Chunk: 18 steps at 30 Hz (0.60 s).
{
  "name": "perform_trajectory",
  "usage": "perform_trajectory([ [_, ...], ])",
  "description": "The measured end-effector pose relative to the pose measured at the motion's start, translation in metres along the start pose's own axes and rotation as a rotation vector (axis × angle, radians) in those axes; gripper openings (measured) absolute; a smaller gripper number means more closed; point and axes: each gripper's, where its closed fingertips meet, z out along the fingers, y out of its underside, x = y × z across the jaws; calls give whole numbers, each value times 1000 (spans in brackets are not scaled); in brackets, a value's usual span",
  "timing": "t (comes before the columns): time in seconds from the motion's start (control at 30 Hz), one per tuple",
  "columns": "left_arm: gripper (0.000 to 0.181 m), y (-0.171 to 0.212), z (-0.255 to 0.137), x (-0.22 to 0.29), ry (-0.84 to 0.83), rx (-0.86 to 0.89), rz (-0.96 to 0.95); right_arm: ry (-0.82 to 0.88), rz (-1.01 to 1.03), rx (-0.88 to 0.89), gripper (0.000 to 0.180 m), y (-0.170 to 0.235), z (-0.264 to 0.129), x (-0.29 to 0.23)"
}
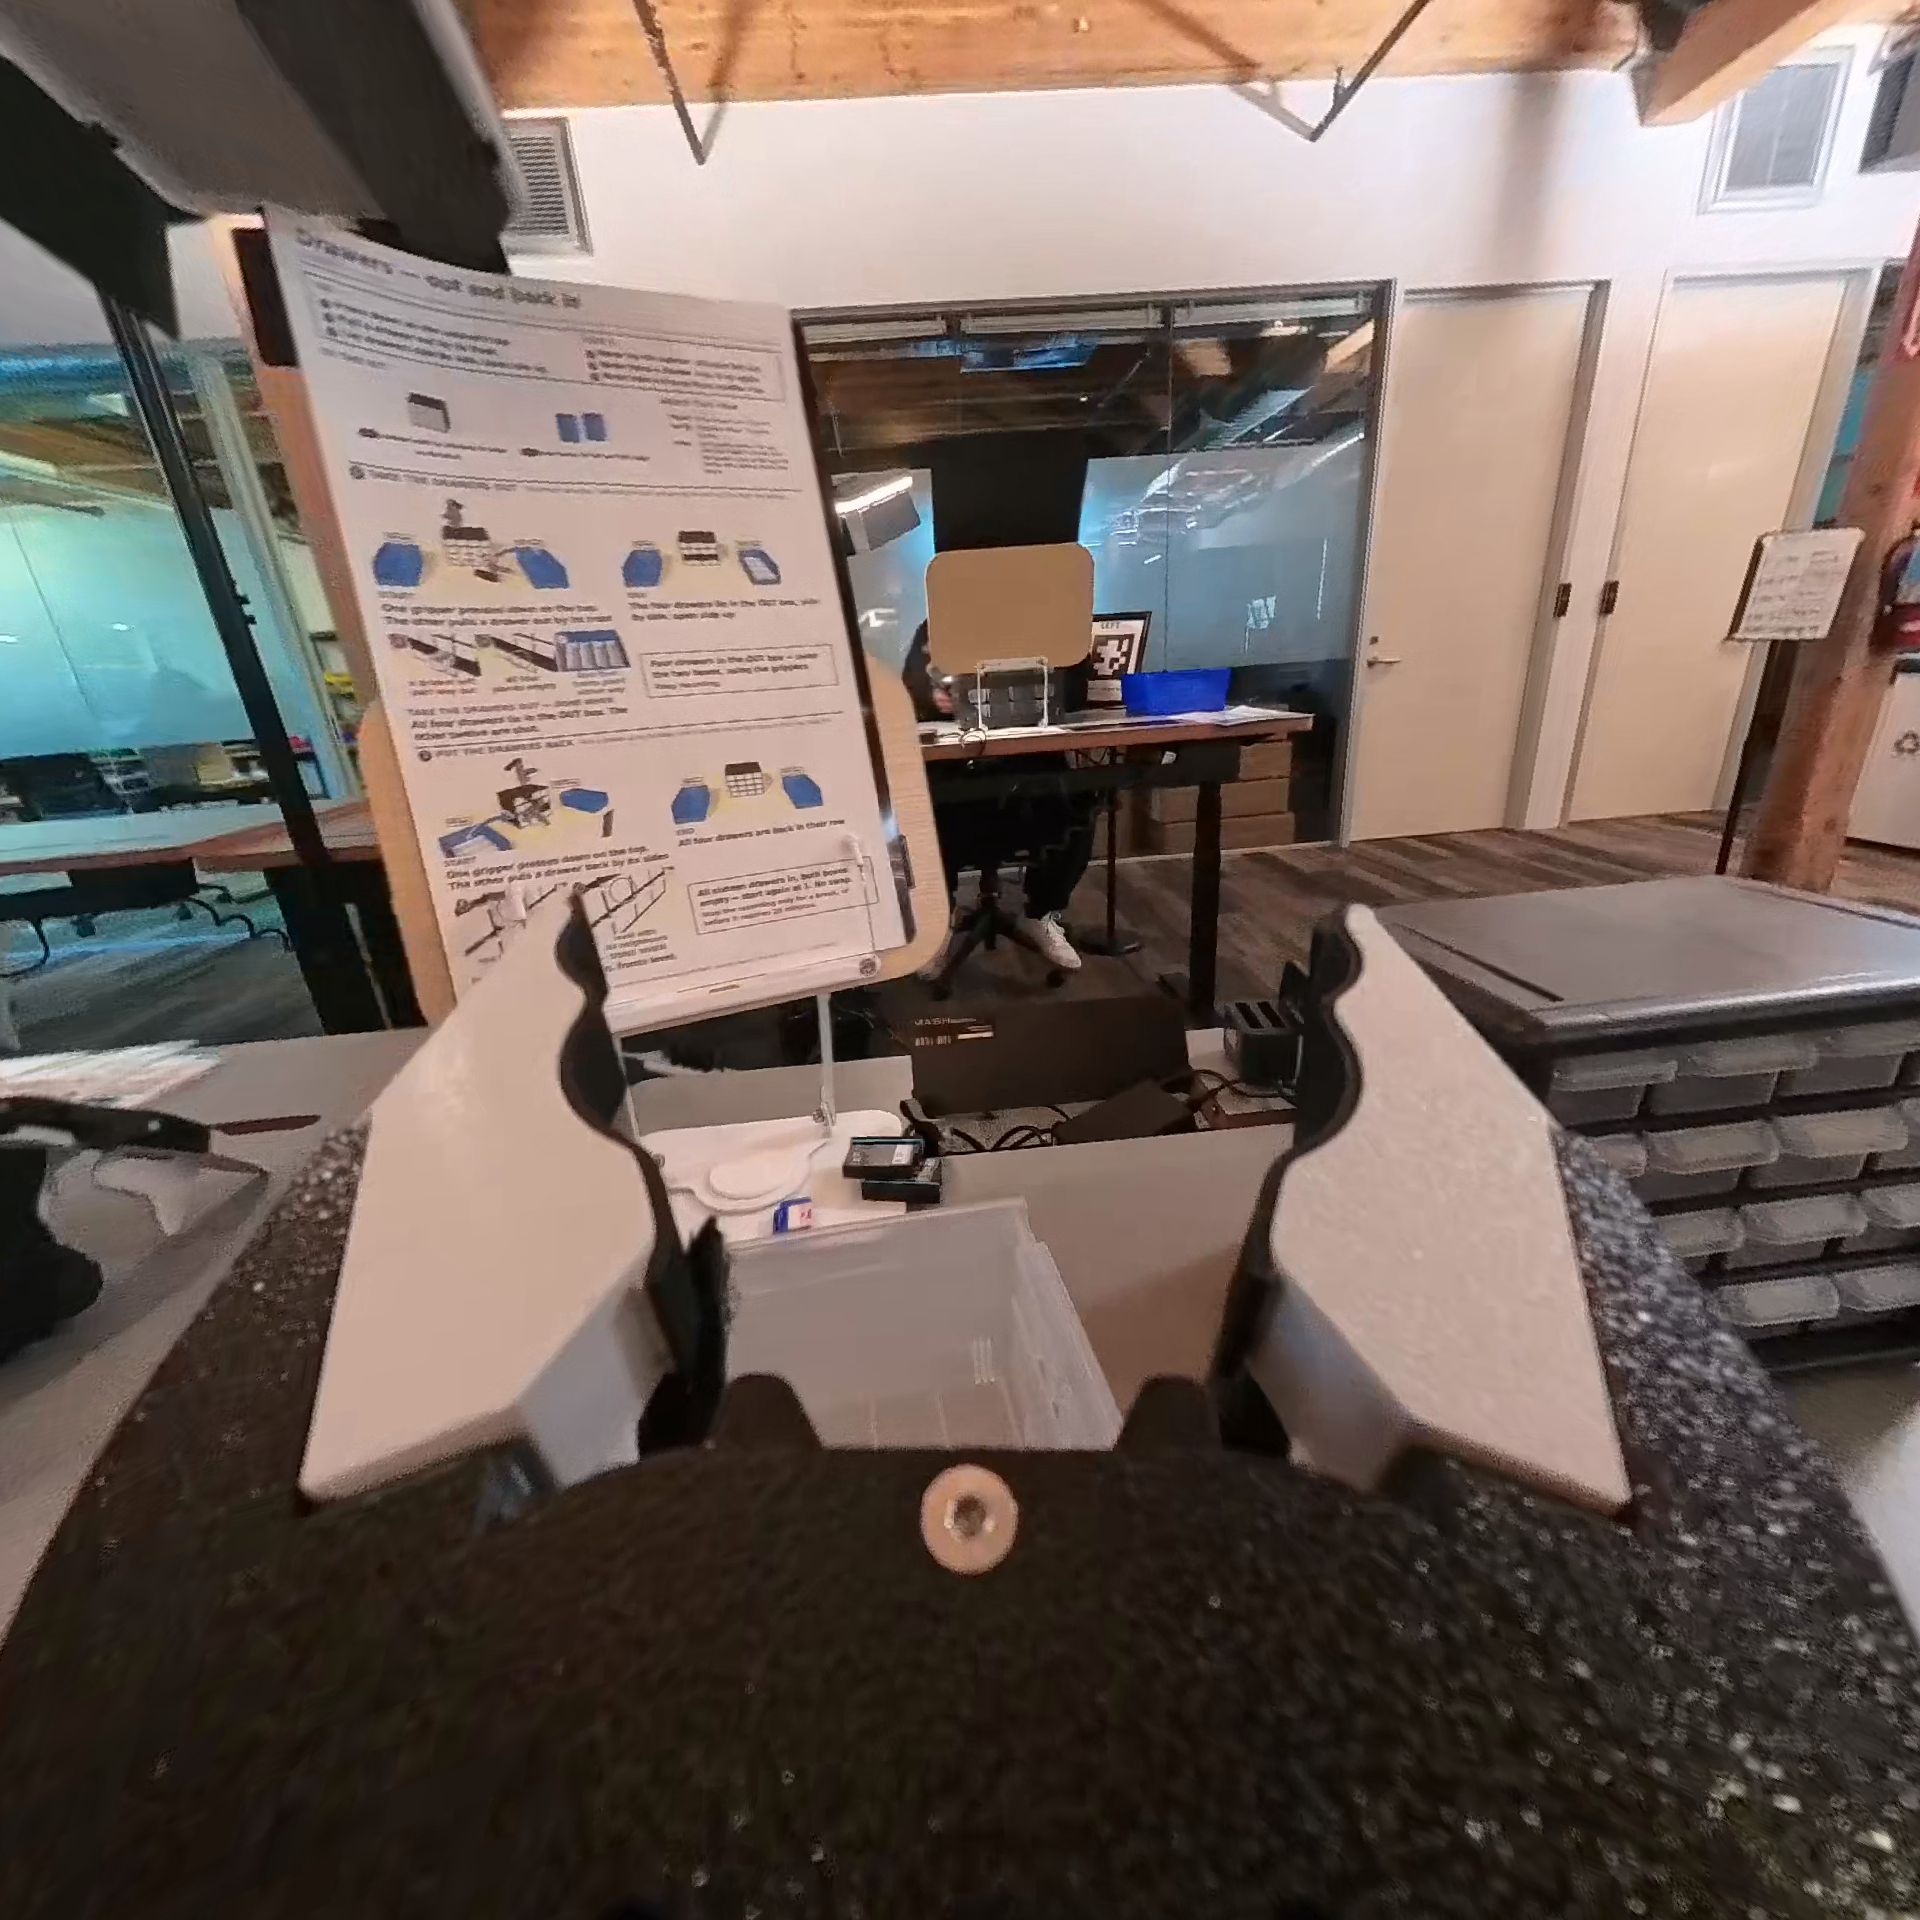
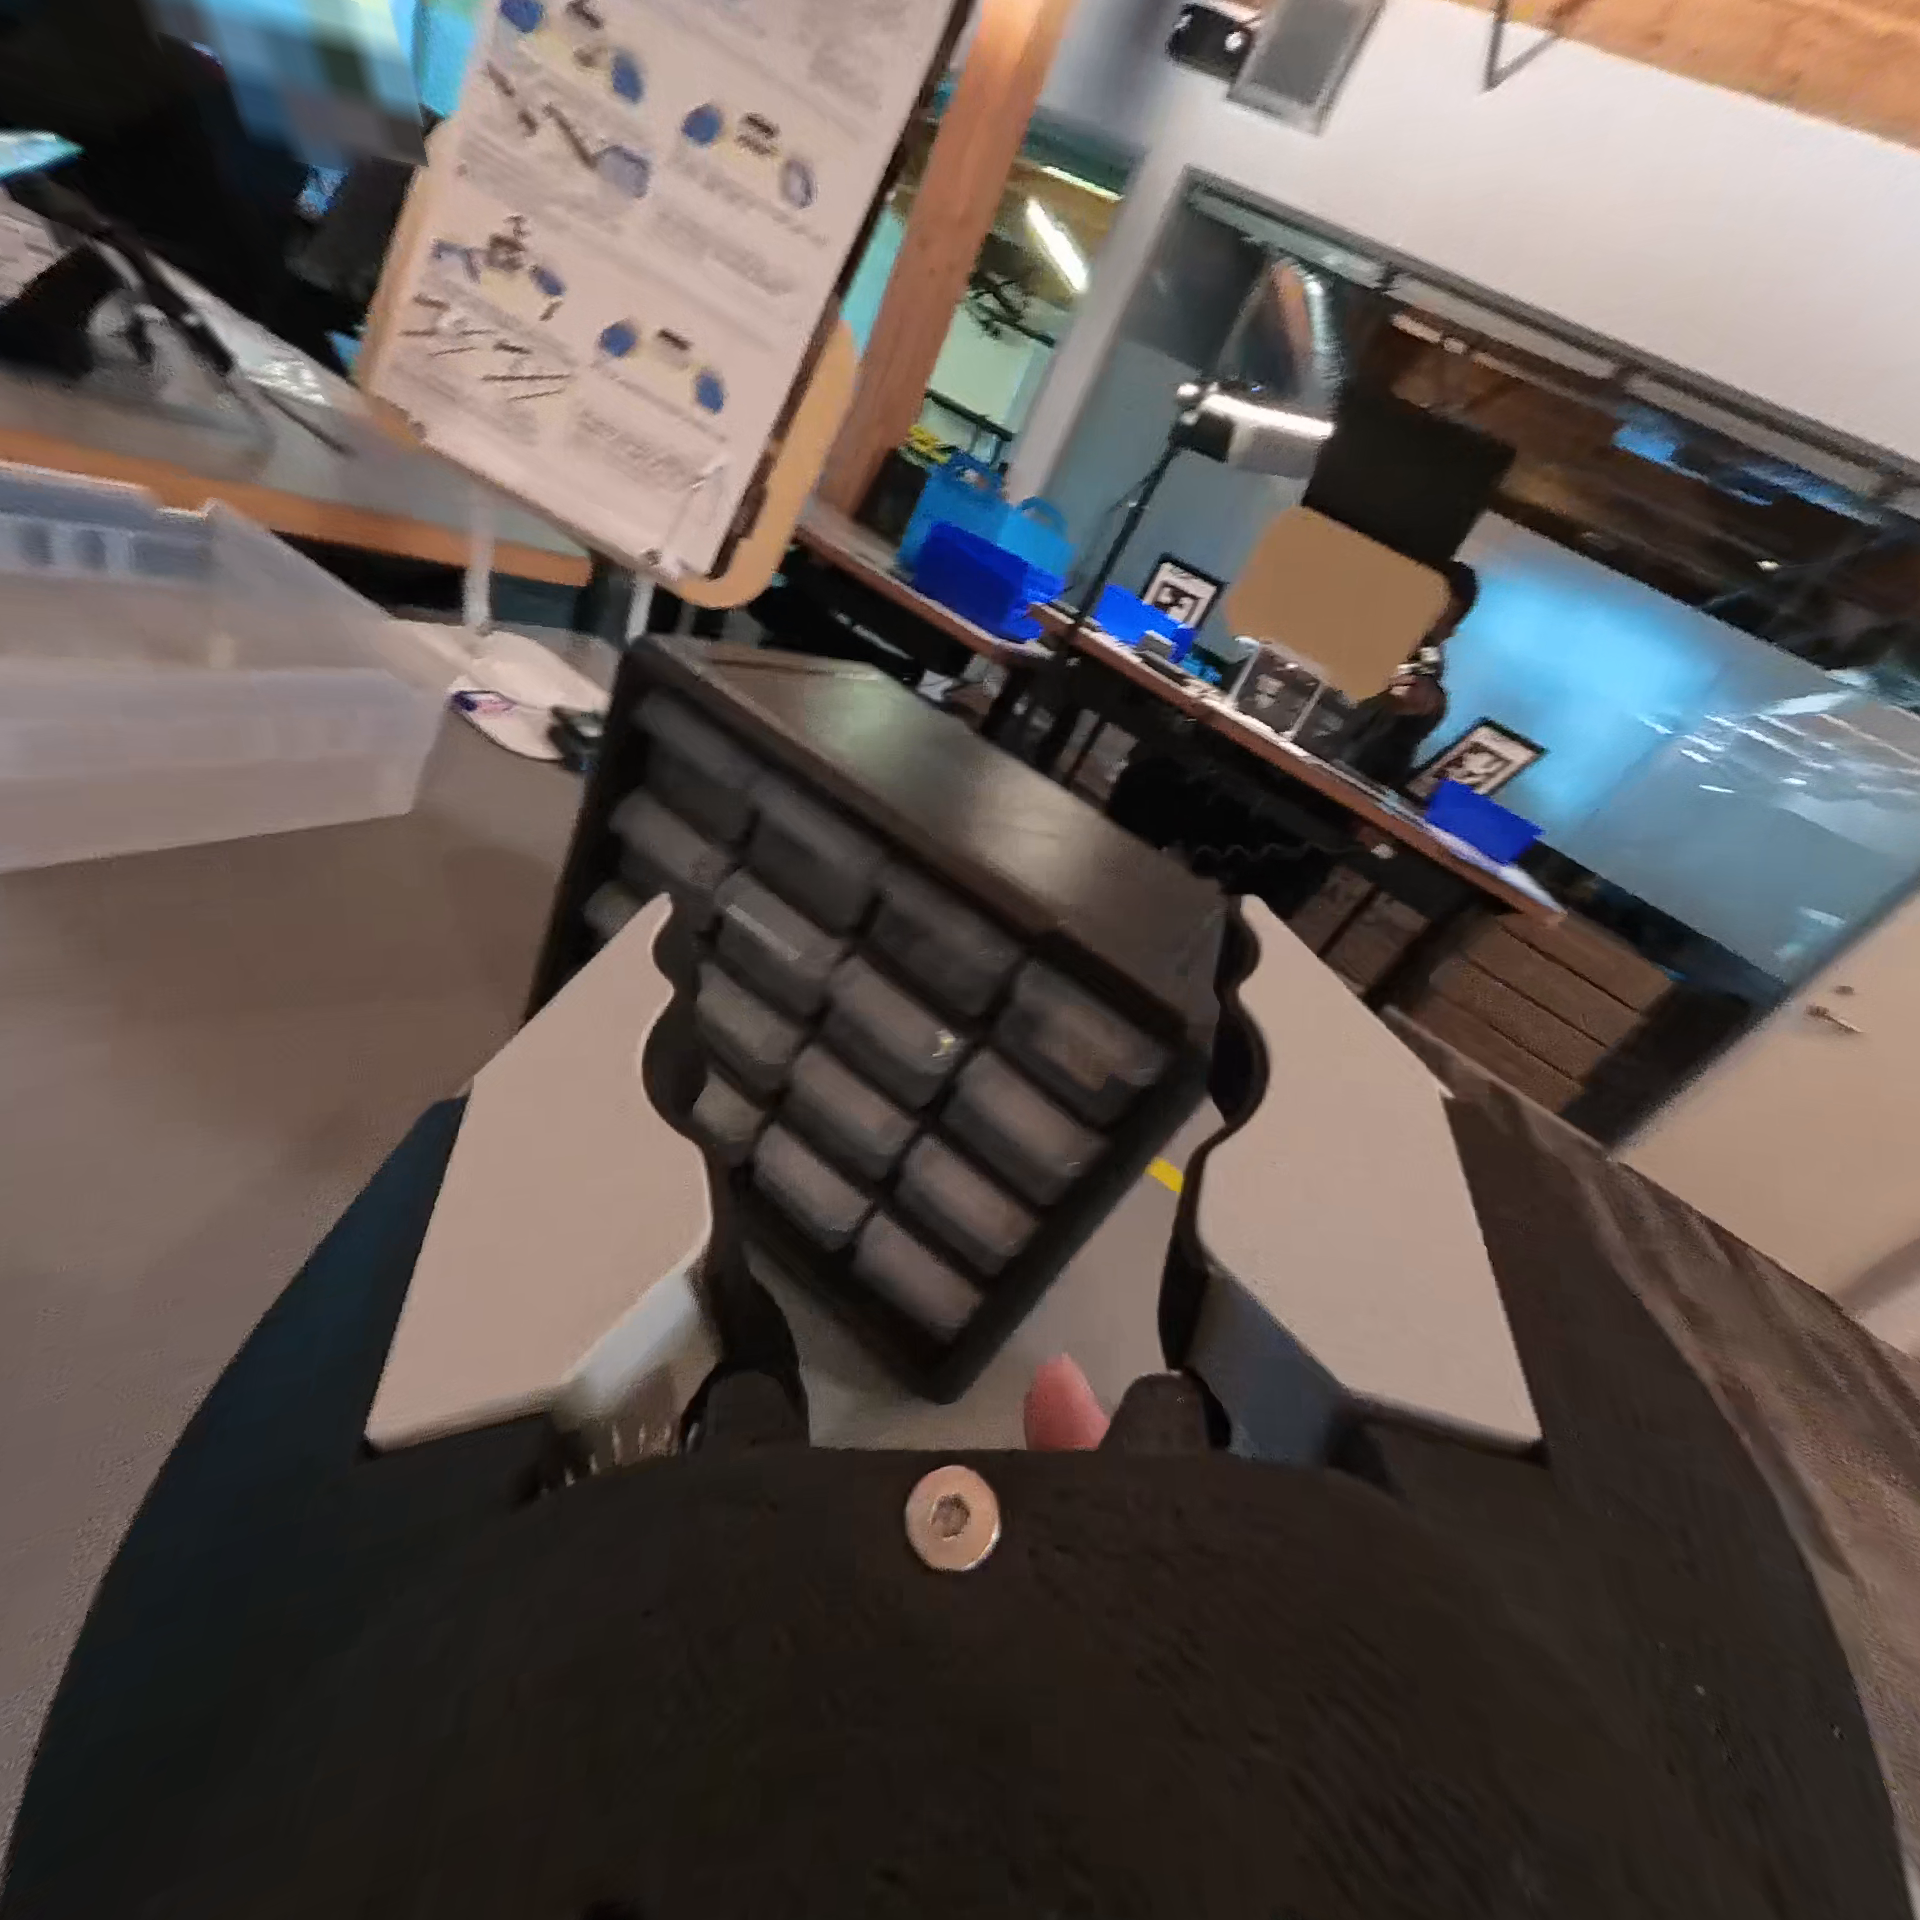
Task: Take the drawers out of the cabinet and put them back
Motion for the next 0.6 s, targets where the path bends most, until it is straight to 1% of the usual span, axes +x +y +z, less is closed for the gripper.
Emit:
perform_trajectory([
  [0.1, 125, 0, -8, -14, 3, -10, -51, -53, 39, -10, 99, 18, 12, -33],
  [0.2, 123, 8, -10, -18, 29, -50, -83, -101, 64, -39, 99, 33, 22, -59],
  [0.27, 124, 17, -9, -21, 34, -86, -88, -99, 49, -68, 98, 42, 26, -67],
  [0.37, 124, 30, -5, -22, 39, -137, -86, -33, 25, -100, 98, 54, 23, -62],
  [0.43, 123, 40, -3, -22, 44, -182, -86, 26, 44, -113, 98, 62, 15, -50],
  [0.5, 121, 57, -1, -16, 75, -267, -84, 93, 69, -145, 98, 73, 2, -30],
  [0.53, 113, 69, -2, -10, 108, -328, -88, 129, 81, -166, 99, 79, -6, -19],
  [0.6, 84, 88, -4, 8, 213, -439, -132, 217, 87, -209, 97, 90, -27, 12],
])
